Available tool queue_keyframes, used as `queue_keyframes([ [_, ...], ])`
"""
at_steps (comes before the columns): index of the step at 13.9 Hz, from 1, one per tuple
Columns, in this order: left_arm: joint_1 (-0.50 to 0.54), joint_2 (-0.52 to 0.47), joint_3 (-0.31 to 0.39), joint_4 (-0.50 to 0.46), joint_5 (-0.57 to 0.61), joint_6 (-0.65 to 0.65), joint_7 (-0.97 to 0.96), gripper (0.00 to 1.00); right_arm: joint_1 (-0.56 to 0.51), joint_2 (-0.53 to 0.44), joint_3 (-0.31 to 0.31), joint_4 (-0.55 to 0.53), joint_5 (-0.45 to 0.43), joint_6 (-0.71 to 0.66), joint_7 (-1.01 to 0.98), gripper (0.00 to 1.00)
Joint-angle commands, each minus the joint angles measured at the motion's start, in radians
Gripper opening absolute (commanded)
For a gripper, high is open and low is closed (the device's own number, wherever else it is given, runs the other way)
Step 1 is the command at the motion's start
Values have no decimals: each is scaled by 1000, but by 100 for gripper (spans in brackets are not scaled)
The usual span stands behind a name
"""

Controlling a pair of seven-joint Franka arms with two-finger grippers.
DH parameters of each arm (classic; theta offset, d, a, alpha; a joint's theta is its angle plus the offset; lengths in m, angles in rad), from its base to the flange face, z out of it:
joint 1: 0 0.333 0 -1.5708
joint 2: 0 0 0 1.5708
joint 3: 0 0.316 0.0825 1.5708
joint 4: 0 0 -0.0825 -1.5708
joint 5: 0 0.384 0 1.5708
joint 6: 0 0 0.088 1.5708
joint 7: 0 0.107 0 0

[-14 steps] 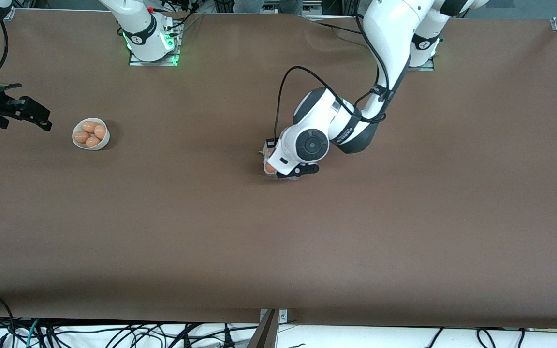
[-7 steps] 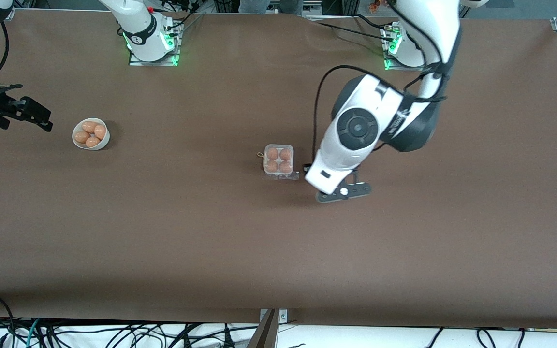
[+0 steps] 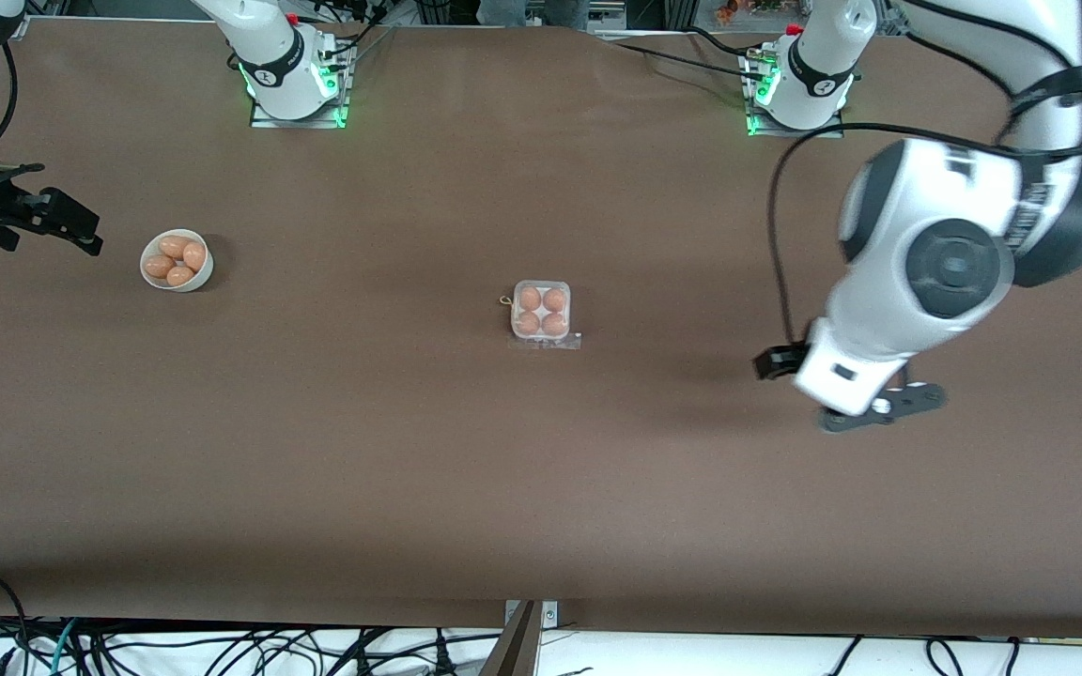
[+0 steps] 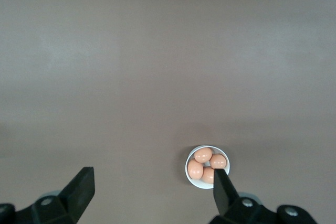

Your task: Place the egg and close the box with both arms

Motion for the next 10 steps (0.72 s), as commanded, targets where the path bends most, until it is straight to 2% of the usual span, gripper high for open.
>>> queue_keyframes([
  [1,41,-7,3,28,22,-29,99,100,-17,-8,13,-2,16,-8,-18,100],
  [4,116,-8,5,56,22,-54,156,100,-17,-8,13,-2,16,-8,-18,100],
  [6,194,-48,-15,50,19,-60,220,100,-17,-8,13,-2,16,-8,-18,100],
  [8,256,-109,-55,-5,19,-57,309,100,-17,-8,13,-2,16,-8,-18,100],
  [10,284,-164,-66,-76,17,-46,358,100,-17,-8,13,-2,16,-8,-18,100],
])
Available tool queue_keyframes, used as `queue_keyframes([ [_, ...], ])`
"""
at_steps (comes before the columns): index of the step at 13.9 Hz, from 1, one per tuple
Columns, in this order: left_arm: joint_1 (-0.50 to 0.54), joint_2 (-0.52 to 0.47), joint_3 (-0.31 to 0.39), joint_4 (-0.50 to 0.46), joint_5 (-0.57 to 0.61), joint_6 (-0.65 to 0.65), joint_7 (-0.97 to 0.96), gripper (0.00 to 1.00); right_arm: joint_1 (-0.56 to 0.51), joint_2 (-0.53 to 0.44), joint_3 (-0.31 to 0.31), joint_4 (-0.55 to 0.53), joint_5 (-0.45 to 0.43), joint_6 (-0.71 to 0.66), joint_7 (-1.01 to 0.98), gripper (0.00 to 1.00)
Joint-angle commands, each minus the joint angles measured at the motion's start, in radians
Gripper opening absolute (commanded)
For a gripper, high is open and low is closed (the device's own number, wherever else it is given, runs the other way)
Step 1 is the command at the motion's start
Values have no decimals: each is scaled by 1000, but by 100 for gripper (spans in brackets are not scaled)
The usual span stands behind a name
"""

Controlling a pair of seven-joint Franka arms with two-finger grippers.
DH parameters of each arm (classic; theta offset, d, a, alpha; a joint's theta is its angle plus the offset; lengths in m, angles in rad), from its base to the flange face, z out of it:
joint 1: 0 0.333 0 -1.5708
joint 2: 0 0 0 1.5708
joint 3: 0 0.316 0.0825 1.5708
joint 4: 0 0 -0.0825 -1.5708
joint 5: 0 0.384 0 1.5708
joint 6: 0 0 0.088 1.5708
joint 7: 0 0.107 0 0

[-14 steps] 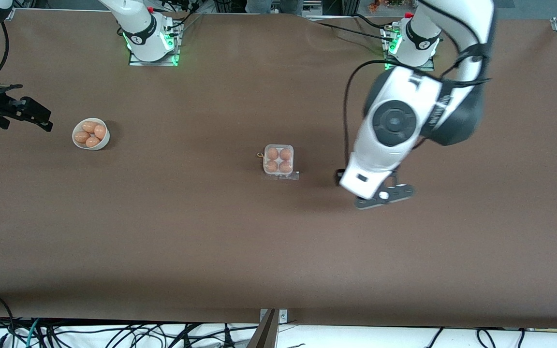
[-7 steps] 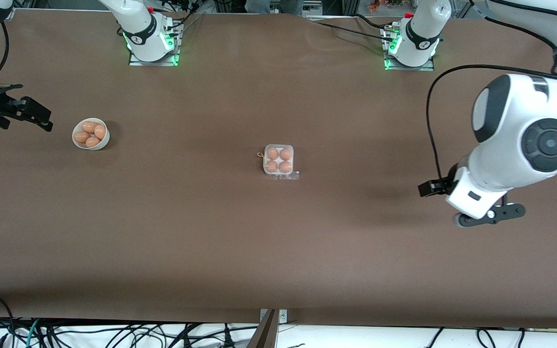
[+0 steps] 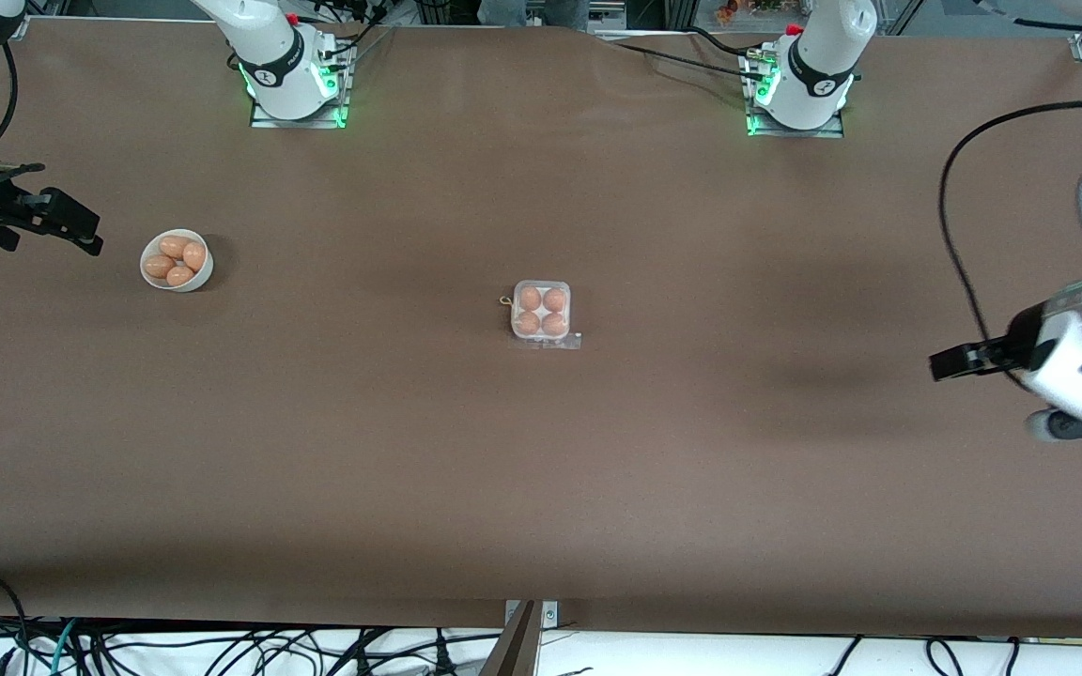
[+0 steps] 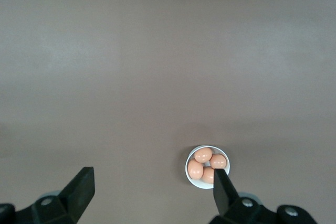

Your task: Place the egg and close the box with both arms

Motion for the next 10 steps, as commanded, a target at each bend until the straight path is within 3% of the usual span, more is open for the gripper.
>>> queue_keyframes([
  [1,32,-107,-34,-137,10,41,58,100,-17,-8,13,-2,16,-9,-18,100],
  [4,39,-177,-54,-274,10,137,58,100,-17,-8,13,-2,16,-9,-18,100],
  [6,88,-225,-103,-372,10,225,58,100,-17,-8,13,0,16,-8,-18,100],
  [10,111,-277,-131,-450,12,231,58,100,-17,-8,13,0,16,-8,-18,100],
])
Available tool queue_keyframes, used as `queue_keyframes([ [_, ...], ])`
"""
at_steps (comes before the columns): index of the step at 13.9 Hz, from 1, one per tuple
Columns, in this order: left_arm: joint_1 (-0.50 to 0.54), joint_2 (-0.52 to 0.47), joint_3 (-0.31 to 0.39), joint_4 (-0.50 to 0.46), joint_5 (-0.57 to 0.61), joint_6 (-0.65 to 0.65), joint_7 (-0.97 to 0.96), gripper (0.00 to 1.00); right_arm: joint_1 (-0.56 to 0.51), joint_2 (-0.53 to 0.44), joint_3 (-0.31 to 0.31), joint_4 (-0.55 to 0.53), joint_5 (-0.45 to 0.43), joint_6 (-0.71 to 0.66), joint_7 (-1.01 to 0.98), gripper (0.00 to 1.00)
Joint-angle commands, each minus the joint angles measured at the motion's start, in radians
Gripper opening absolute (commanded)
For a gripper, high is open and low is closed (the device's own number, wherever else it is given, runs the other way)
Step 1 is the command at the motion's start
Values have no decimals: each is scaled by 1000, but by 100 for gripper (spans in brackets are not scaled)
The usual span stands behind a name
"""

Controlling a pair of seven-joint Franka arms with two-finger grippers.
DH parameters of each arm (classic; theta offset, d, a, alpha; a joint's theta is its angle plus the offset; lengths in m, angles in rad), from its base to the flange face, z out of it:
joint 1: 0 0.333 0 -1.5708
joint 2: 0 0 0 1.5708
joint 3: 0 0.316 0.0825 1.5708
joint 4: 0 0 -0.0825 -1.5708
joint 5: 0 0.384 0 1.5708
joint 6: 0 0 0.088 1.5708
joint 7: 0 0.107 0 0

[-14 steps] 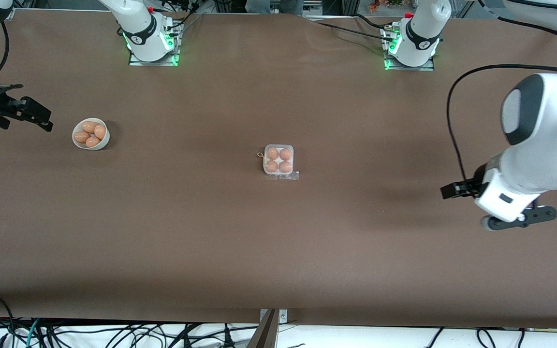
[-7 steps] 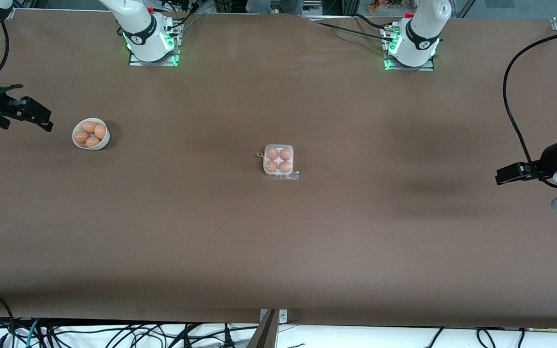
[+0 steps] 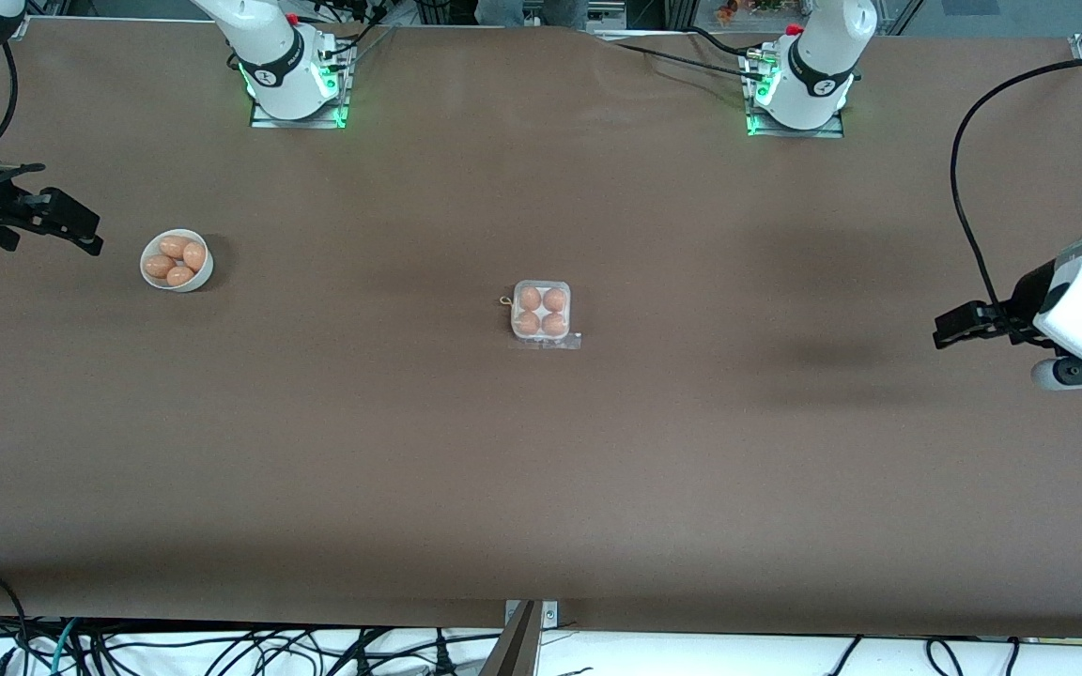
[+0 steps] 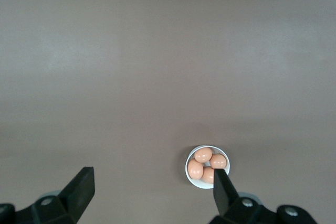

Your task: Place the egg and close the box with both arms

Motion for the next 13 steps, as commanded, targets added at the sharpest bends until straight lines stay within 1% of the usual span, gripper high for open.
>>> queue_keyframes([
  [1,20,-75,-21,-103,12,26,22,100,-17,-8,13,0,16,-7,-18,100],
  [3,20,-101,-21,-137,12,26,34,100,-17,-8,13,0,16,-7,-18,100],
  [6,20,-108,-21,-153,10,23,35,100,-17,-8,13,0,16,-7,-18,100],
  [13,19,-106,-21,-151,10,14,35,100,-17,-8,14,0,16,-7,-18,100],
])
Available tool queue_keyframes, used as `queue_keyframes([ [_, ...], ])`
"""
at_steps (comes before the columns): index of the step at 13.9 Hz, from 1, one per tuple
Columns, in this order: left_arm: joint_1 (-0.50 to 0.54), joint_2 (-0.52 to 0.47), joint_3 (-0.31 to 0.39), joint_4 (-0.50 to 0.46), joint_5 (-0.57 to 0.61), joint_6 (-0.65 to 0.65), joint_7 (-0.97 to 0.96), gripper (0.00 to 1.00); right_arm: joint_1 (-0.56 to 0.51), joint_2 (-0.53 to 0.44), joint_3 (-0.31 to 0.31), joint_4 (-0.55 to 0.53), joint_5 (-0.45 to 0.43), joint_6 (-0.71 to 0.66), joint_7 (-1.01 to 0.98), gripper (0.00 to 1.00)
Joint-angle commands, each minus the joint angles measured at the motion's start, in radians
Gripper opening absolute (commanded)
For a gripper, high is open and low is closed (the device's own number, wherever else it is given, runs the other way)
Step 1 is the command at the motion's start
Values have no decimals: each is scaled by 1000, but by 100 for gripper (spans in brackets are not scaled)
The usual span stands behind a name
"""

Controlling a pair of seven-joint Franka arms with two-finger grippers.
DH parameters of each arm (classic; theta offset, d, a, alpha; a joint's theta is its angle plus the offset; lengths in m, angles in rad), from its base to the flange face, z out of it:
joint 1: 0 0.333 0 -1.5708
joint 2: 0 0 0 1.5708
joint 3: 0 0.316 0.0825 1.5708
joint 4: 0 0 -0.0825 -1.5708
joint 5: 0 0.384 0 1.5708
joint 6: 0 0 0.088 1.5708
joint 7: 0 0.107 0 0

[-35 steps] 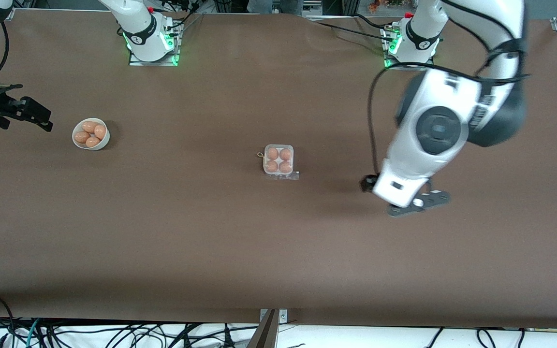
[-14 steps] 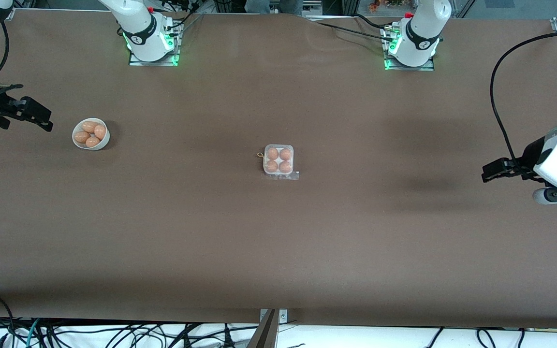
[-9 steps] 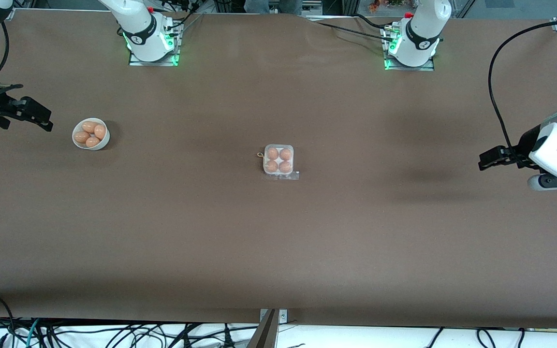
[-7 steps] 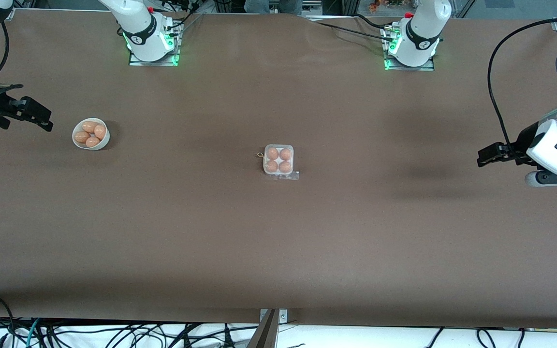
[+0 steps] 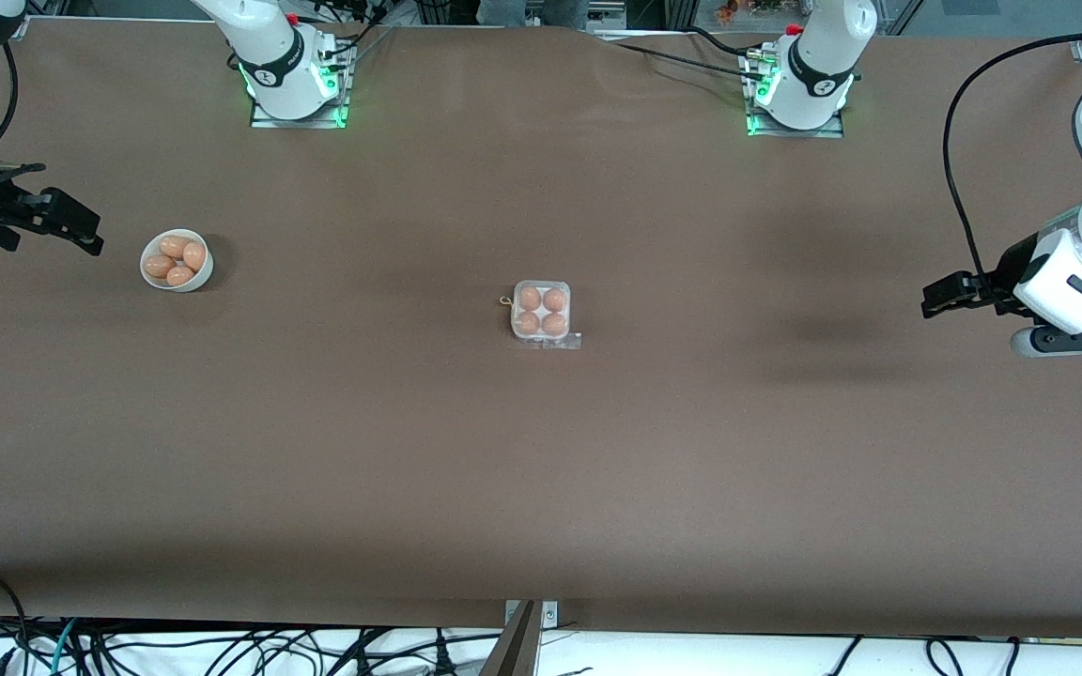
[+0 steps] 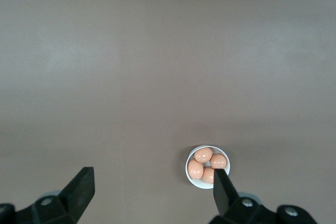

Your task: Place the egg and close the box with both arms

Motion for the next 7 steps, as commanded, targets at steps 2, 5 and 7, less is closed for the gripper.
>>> queue_keyframes([
  [2,10,-24,-15,-12,12,10,16,100,-17,-8,13,0,16,-7,-18,100],
  [5,10,-21,-15,5,12,10,16,100,-17,-8,13,0,16,-7,-18,100],
  [7,11,-21,-15,14,13,8,15,100,-17,-8,13,-2,16,-7,-18,100],
])
